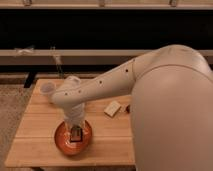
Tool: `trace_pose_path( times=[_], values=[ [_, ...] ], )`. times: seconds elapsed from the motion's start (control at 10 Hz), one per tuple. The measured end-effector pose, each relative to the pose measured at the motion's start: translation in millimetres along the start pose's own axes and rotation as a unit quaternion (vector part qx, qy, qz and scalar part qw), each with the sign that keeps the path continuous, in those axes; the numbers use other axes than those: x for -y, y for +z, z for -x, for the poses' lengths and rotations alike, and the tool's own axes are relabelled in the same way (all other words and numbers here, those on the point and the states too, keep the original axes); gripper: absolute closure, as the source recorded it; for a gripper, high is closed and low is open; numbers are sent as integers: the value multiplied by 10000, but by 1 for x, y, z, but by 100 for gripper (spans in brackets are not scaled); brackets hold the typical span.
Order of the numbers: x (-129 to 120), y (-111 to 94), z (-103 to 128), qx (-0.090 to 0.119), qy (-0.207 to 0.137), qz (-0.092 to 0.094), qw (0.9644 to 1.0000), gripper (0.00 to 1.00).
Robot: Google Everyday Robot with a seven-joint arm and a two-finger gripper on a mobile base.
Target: Place the eraser on the white sponge
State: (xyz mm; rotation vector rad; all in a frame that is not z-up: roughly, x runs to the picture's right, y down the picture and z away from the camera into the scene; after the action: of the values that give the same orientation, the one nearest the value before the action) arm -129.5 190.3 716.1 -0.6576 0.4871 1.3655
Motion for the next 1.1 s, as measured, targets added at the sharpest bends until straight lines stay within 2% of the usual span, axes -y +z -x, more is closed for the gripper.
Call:
trace_pose_path(
  times=[0.5, 0.7, 1.1],
  values=[
    [55, 16, 35, 63, 49, -71, 9999, 100],
    [81, 17, 59, 125, -46, -170, 9998, 100],
    [125, 22, 83, 165, -89, -300, 9994, 100]
  ],
)
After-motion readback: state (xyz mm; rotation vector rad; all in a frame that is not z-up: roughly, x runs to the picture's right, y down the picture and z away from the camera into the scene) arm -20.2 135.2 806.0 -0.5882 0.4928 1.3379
